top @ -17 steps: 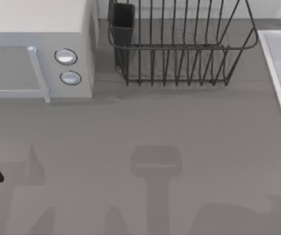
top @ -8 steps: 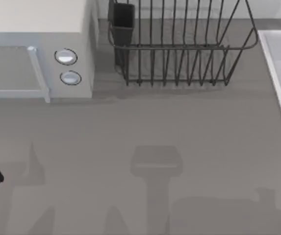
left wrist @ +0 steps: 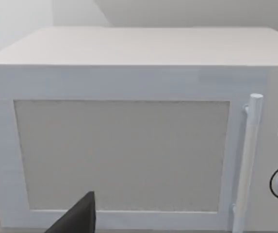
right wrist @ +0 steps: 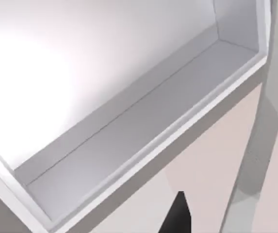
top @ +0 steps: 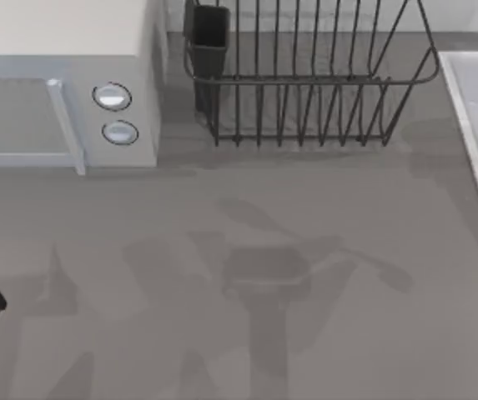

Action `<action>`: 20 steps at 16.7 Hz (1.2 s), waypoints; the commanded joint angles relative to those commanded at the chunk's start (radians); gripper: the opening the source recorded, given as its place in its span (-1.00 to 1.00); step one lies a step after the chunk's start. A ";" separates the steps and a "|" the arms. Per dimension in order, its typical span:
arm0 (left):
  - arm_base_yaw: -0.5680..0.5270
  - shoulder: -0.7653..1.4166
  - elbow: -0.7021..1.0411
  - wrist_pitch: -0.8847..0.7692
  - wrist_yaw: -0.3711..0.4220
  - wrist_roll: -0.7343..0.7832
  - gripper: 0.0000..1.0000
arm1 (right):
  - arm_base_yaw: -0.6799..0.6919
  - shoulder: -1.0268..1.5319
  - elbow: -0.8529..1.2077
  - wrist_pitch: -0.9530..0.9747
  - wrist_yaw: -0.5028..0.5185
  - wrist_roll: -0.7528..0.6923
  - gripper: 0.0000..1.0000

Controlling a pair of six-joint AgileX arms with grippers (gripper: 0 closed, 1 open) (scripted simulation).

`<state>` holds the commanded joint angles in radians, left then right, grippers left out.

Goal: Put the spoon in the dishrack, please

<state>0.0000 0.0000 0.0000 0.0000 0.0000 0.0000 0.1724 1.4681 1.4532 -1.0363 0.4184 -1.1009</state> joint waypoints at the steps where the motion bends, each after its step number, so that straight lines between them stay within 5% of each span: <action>1: 0.000 0.000 0.000 0.000 0.000 0.000 1.00 | 0.093 0.009 0.004 0.075 0.053 0.102 -1.00; 6: 0.000 0.000 0.000 0.000 0.000 0.000 1.00 | 0.509 0.020 0.007 0.484 0.318 0.604 -1.00; 11: 0.000 0.000 0.000 0.000 0.000 0.000 1.00 | 0.763 -0.006 -0.004 0.852 0.540 0.977 -1.00; 15: 0.000 0.000 0.000 0.000 0.000 0.000 1.00 | 0.857 -0.025 -0.014 1.001 0.635 1.121 -1.00; 20: 0.000 0.000 0.000 0.000 0.000 0.000 1.00 | 0.861 -0.023 -0.014 1.010 0.640 1.133 -1.00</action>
<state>0.0000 0.0000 0.0000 0.0000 0.0000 0.0000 1.0336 1.4450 1.4394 -0.0259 1.0581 0.0323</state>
